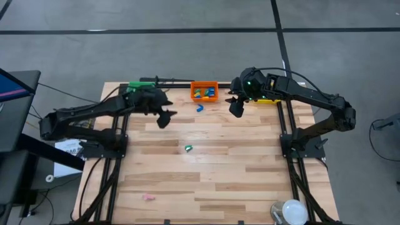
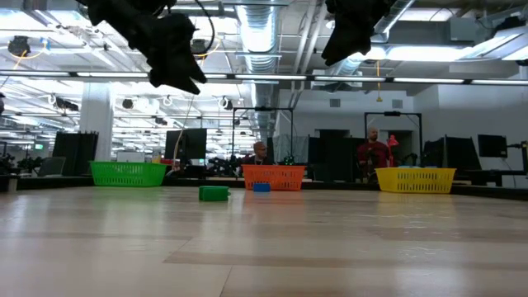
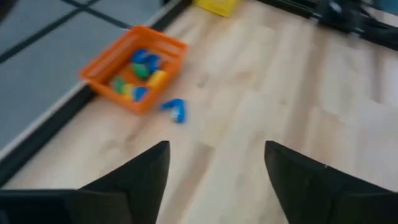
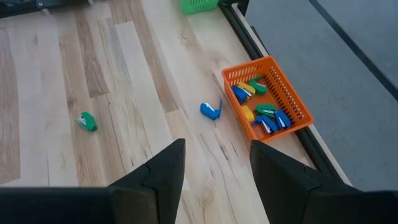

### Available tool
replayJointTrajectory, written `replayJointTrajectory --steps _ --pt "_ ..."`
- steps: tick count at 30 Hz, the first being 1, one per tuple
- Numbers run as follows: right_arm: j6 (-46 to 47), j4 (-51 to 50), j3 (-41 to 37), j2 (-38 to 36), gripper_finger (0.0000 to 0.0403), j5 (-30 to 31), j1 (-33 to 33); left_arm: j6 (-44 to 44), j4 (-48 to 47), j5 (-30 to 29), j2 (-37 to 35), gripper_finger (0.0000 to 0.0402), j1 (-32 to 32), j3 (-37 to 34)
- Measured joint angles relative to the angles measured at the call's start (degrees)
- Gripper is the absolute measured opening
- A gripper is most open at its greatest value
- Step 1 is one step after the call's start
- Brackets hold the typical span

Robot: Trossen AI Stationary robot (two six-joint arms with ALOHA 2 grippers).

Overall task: Pick and place Stapler, Stapler remover, tape
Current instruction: Put the green stapler into the orange bin

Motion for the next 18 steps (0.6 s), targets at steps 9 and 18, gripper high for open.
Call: replayJointTrajectory --steps 9,18 --pt "0.0 0.02 0.0 0.0 0.0172 0.02 0.02 -3.42 2.36 2.15 3.3 0.0282 -10.0 0.01" --pt "-0.02 0.02 0.0 0.0 0.0172 0.02 0.0 -6.2 2.61 2.15 8.01 0.0283 -18.43 0.0"
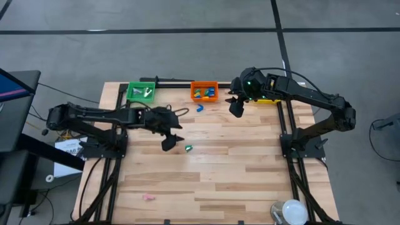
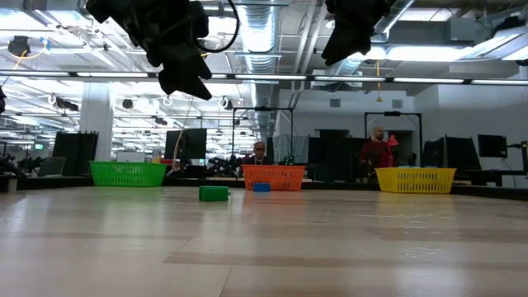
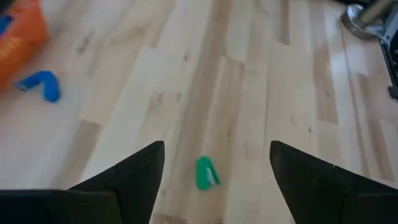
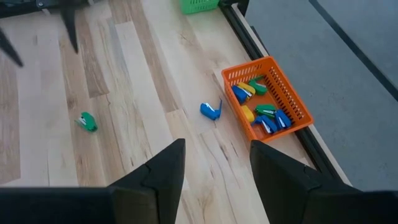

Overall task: Pick and place Stapler, Stapler remover, tape
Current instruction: Put the green stapler into the orange bin

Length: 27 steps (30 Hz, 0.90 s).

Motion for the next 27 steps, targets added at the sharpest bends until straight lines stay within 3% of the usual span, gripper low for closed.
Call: replayJointTrajectory --steps 16,27 --pt "-0.61 -0.02 0.0 0.0 0.0172 0.0 0.0 -5.26 -1.71 -3.46 8.34 0.0282 -4.16 7.72" --pt "-1.95 0.0 0.0 0.0 0.0172 0.0 0.02 -5.52 -2.02 -3.99 16.93 0.0283 -5.59 8.41"
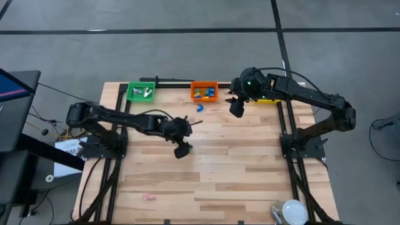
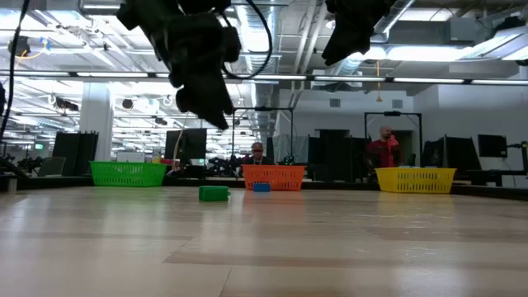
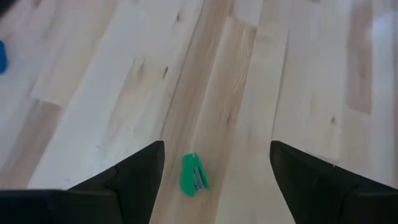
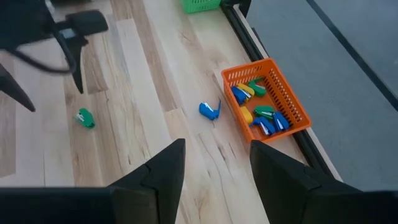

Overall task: Pick and place Stapler, Stapler remover, tape
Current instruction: Put the green stapler into the orange bin

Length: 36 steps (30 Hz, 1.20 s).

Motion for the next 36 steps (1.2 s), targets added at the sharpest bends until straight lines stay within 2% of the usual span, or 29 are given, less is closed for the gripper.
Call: replayJointTrajectory --steps 6,14,26,32,36 --pt "0.0 -0.02 0.0 0.0 0.0172 0.0 -0.01 0.03 -0.03 -1.14 3.54 0.0282 -2.52 0.0" --pt "0.0 -0.02 0.0 0.0 0.0172 0.0 0.0 -1.08 -0.24 -7.66 6.93 0.0282 -5.22 0.0" --pt "-0.15 -0.03 0.0 0.0 0.0172 0.0 0.0 -1.1 0.0 -8.3 13.23 0.0282 -5.19 0.0" --pt "-0.15 -0.04 0.0 0.0 0.0172 0.0 0.0 -1.08 0.89 -8.3 14.02 0.0281 -4.62 -0.45" --pt "-0.15 -0.02 0.0 0.0 0.0172 0.0 0.0 -1.09 0.73 -7.28 14.0 0.0265 -3.38 -1.64"
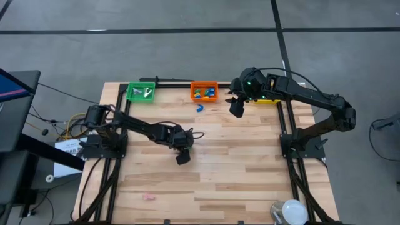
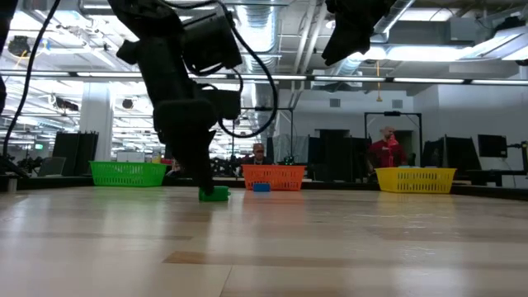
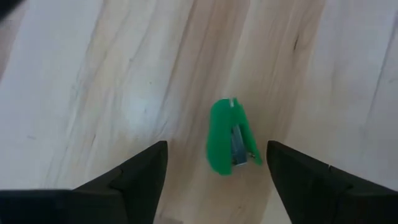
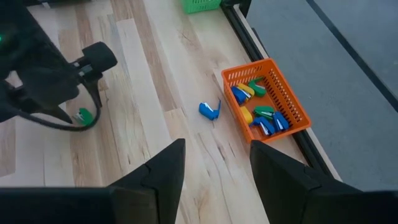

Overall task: Pick and place Stapler, Stapler remover, tape
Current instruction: Put the green stapler into the orange bin

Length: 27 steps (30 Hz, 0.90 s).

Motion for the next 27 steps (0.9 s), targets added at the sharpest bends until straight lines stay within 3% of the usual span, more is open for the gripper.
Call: replayJointTrajectory --steps 3,27 --pt "0.0 -0.02 0.0 0.0 0.0172 0.0 0.0 -0.04 0.62 2.18 0.0 0.0248 0.86 -0.71" --pt "0.04 0.0 0.0 0.0 0.0172 0.1 0.0 -0.39 4.27 2.48 -0.02 0.0179 1.33 -1.55"
